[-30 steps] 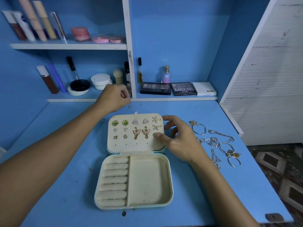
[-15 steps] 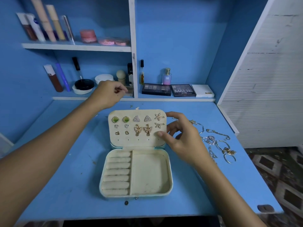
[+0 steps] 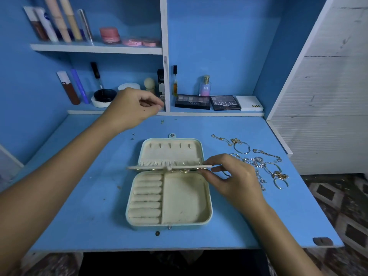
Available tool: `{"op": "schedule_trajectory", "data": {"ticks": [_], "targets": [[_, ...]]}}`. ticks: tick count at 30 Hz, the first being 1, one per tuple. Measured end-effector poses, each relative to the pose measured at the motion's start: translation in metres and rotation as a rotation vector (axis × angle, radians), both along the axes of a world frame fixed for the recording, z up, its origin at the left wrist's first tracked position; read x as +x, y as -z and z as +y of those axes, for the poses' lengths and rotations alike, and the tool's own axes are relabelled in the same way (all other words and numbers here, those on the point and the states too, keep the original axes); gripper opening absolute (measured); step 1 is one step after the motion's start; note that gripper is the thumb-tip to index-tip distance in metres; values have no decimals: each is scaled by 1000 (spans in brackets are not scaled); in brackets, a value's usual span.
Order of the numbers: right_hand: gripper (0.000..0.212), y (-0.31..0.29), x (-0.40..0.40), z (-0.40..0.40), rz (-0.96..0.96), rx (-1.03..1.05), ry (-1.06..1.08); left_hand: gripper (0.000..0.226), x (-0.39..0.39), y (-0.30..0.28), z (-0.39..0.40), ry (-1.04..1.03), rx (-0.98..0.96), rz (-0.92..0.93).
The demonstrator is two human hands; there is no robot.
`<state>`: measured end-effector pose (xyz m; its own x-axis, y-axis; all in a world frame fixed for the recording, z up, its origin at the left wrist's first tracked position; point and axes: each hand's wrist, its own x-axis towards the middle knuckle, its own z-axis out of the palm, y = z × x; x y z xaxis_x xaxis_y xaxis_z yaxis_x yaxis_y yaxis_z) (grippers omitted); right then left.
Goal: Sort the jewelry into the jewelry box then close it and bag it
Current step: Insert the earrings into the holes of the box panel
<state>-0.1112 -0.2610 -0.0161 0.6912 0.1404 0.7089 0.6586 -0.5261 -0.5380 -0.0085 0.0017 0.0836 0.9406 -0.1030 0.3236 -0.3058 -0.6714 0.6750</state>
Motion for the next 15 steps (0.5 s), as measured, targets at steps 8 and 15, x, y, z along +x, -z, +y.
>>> {"op": "schedule_trajectory", "data": {"ticks": [8, 15], "targets": [[9, 7, 3, -9, -110, -88, -53, 6, -22, 3, -20, 169, 95, 65], [12, 10, 6, -11, -122, -90, -78, 12, -40, 9, -38, 259, 80, 172]]}}
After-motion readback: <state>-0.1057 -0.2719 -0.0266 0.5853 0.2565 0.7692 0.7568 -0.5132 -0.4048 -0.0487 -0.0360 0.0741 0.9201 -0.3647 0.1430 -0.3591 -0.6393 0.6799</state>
